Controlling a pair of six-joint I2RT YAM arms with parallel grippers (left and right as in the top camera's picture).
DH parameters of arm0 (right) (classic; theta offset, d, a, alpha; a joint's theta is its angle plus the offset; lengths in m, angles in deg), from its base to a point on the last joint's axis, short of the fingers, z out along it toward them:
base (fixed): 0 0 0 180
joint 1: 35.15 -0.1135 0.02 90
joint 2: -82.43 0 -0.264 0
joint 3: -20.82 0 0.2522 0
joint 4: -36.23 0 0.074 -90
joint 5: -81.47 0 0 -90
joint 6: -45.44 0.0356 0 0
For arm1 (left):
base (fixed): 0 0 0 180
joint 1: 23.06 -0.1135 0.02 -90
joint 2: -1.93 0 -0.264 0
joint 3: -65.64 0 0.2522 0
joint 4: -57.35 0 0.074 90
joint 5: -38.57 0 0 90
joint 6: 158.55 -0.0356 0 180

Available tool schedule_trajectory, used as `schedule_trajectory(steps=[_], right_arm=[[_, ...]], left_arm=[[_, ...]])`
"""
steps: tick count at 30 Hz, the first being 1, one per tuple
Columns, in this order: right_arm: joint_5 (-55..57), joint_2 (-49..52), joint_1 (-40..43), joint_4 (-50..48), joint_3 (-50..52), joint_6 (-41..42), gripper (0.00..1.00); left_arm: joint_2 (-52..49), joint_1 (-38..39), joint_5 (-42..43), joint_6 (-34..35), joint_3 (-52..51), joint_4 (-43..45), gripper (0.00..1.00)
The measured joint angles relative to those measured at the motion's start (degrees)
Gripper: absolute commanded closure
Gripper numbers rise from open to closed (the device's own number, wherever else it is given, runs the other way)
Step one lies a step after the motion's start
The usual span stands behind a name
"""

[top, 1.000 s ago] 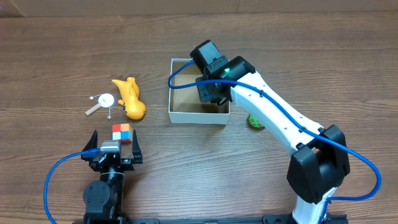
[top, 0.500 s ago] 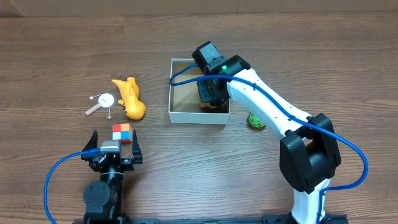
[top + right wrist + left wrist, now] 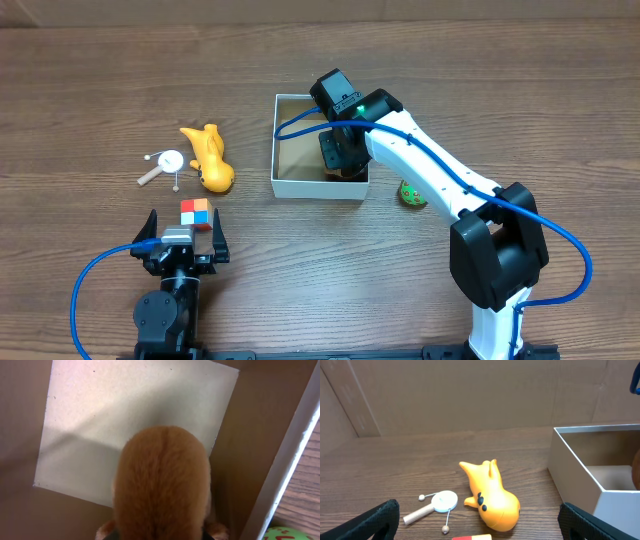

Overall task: Pack container
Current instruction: 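Carry the capybara left into the white box and lower it, then open the right gripper and raise it out of the box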

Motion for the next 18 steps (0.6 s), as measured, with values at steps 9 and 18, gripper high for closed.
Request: schedule_trajectory(steps=[9,18], right_arm=[[-0.74,0.00,0.00,0.00,0.00,0.17,0.19],[-0.76,0.00,-0.02,1.31,-1.38,0.20,0.19]], left_arm=[[0.00,0.00,0.00,0.00,0.00,0.00,0.00],[0.00,0.00,0.00,0.00,0.00,0.02,0.00]])
